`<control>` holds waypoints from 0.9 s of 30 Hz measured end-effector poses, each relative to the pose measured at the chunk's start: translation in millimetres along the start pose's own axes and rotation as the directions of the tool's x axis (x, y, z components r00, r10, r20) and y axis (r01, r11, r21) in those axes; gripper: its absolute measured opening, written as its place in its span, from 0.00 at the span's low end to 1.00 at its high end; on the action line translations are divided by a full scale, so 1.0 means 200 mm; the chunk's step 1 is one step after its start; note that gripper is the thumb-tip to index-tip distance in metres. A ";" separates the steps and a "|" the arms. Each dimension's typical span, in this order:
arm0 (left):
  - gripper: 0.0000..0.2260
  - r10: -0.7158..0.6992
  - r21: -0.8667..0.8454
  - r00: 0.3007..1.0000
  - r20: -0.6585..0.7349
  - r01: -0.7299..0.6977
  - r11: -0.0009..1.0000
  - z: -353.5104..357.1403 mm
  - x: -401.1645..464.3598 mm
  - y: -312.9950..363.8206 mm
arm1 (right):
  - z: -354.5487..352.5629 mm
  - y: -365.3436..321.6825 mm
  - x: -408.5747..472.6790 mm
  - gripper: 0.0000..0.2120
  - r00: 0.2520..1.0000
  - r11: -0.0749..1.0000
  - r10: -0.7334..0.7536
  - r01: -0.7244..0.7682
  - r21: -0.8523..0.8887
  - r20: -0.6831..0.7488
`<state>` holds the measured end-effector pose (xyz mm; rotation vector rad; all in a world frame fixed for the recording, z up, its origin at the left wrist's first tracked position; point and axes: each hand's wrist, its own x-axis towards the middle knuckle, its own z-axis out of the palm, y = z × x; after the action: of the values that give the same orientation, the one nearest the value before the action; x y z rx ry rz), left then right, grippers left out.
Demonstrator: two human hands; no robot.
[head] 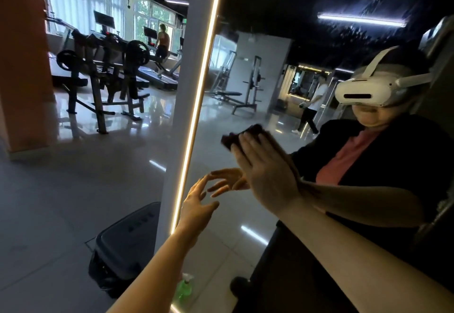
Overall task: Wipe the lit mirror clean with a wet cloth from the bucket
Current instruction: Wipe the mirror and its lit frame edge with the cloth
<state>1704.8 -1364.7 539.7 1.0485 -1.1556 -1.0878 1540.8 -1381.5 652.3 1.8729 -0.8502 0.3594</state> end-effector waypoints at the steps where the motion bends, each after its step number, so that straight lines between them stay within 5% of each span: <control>1: 0.29 0.004 -0.025 1.000 -0.010 -0.004 1.000 0.00 0.00 0.00 | 0.04 -0.08 -0.04 0.27 0.998 0.998 -0.063 0.063 0.005 0.024; 6: 0.32 -0.027 -0.100 0.993 -0.116 0.015 0.995 0.03 -0.03 -0.02 | 0.16 -0.32 -0.17 0.24 0.914 0.948 -0.317 0.297 0.116 0.254; 8: 0.33 -0.010 -0.051 0.992 -0.128 0.004 0.999 0.04 -0.03 0.00 | 0.12 -0.24 -0.19 0.22 0.910 0.932 -0.348 0.310 0.187 0.225; 14: 0.30 0.150 0.098 0.972 -0.180 -0.134 0.986 0.21 -0.04 0.08 | -0.10 0.10 -0.25 0.22 0.999 1.000 0.017 -0.018 -0.017 -0.029; 20: 0.38 0.146 0.254 0.977 -0.156 -0.103 0.962 0.30 -0.06 0.07 | -0.08 0.03 -0.51 0.22 0.915 0.933 -0.355 0.361 0.005 0.194; 23: 0.35 0.138 0.263 0.979 -0.150 -0.095 0.960 0.26 -0.06 0.10 | -0.15 0.17 -0.29 0.20 0.988 0.988 -0.151 0.152 -0.023 0.023; 27: 0.29 0.198 0.232 0.964 -0.177 -0.154 0.960 0.25 -0.07 0.19 | -0.19 0.27 -0.10 0.21 0.991 0.993 0.102 -0.107 -0.046 -0.089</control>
<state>1657.5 -1347.0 579.7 1.1693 -1.1979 -0.7099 1493.2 -1352.8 693.5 1.7580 -0.8929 0.4762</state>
